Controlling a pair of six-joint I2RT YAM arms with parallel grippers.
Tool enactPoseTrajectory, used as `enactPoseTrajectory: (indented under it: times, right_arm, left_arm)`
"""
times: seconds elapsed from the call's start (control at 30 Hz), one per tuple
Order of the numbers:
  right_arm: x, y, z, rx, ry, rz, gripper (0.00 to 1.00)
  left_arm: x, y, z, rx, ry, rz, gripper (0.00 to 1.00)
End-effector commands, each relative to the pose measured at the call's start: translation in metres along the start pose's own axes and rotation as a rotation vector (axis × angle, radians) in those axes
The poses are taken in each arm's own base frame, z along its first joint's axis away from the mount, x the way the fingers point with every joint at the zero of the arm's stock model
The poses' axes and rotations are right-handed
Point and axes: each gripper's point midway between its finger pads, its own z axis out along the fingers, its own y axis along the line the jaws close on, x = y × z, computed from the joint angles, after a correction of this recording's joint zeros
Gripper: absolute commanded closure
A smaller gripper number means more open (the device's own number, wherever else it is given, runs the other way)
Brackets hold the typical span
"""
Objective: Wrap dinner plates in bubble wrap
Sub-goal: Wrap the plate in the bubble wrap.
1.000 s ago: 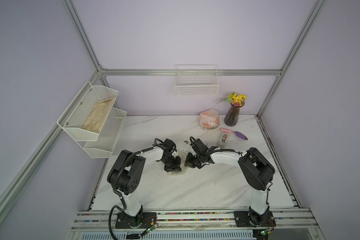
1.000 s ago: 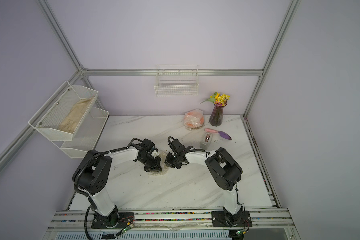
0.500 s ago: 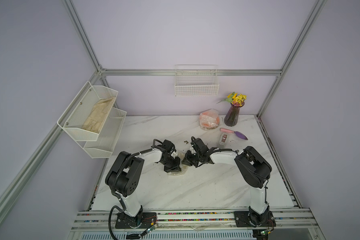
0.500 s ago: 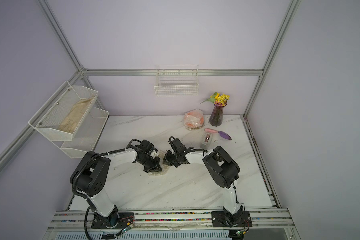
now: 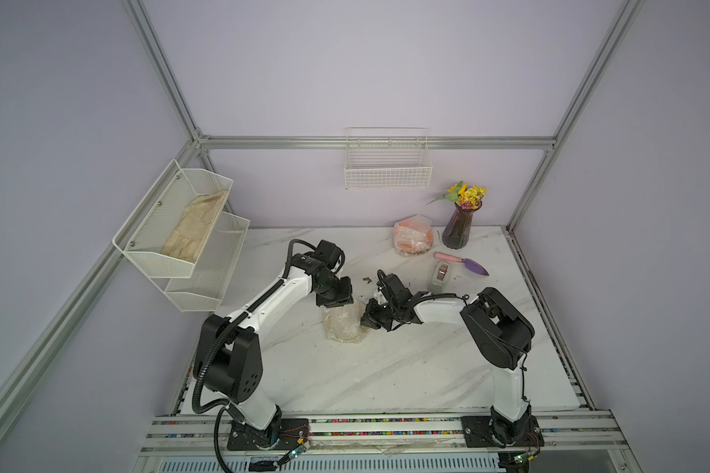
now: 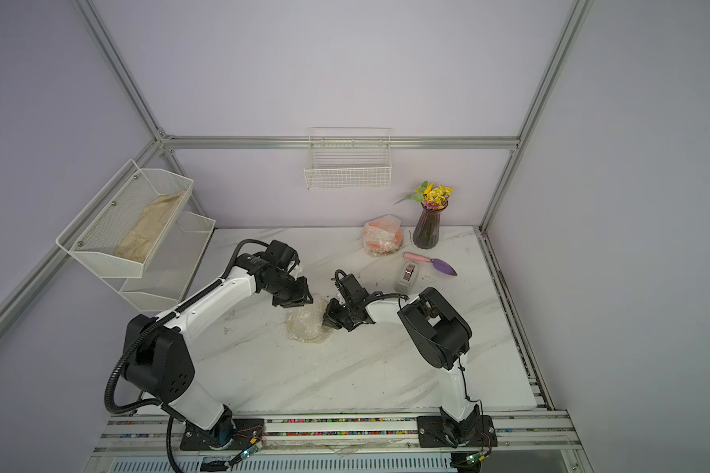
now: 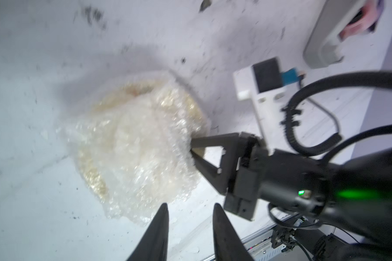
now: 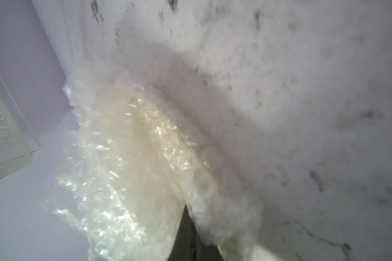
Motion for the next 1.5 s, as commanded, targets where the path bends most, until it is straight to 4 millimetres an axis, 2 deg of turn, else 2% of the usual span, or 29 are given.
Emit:
enactPoseTrajectory:
  times: [0.0,0.07,0.17,0.4,0.5,0.6,0.63,0.7,0.8,0.9,0.97,1.07,1.23,1.33,1.47]
  right_arm:
    - [0.018,-0.073,0.007,0.244,0.031,0.095,1.0]
    - [0.018,-0.073,0.005,0.244,0.028,0.092,1.0]
    - [0.017,-0.073,0.002,0.25,0.02,0.088,1.0]
    - [0.006,-0.068,-0.002,0.26,-0.004,0.079,1.0]
    - [0.0,-0.058,-0.011,0.28,-0.02,0.04,1.0]
    - [-0.007,-0.036,-0.032,0.293,-0.05,-0.031,1.0]
    - [-0.011,-0.023,-0.04,0.278,-0.072,-0.049,1.0]
    - [-0.006,0.007,-0.048,0.196,-0.058,-0.089,1.0]
    - [0.015,0.056,-0.043,-0.018,0.026,-0.118,1.0]
    - [0.044,0.068,-0.023,-0.09,0.157,-0.11,1.0]
    - [0.06,0.061,-0.009,-0.092,0.219,-0.096,1.0]
    - [0.077,0.036,0.001,-0.032,0.283,-0.061,1.0]
    - [0.106,-0.034,0.004,0.17,0.389,0.003,1.0]
    - [0.114,-0.059,0.002,0.26,0.426,-0.006,1.0]
    - [0.112,-0.078,-0.004,0.35,0.416,-0.047,1.0]
  left_arm:
    - [-0.02,-0.011,0.011,0.001,0.054,0.049,0.65]
    - [-0.02,-0.014,0.032,0.018,0.137,0.057,0.65]
    - [0.001,-0.011,0.059,0.046,0.268,0.06,0.67]
    - [0.073,0.056,0.089,-0.097,0.417,0.046,0.77]
    - [0.089,0.075,0.101,-0.124,0.432,0.007,0.82]
    - [0.092,0.081,0.105,-0.118,0.409,-0.031,0.84]
    - [0.091,0.081,0.105,-0.113,0.396,-0.044,0.85]
    - [0.089,0.081,0.106,-0.099,0.377,-0.063,0.86]
    - [0.09,0.08,0.109,-0.083,0.367,-0.085,0.86]
    - [0.091,0.08,0.112,-0.072,0.357,-0.1,0.86]
    - [0.091,0.08,0.112,-0.068,0.35,-0.108,0.86]
    - [0.091,0.082,0.111,-0.064,0.341,-0.122,0.86]
    - [0.083,0.08,0.103,-0.053,0.311,-0.136,0.86]
    - [0.068,0.072,0.09,-0.037,0.273,-0.136,0.84]
    - [0.024,0.045,0.064,-0.007,0.182,-0.068,0.79]
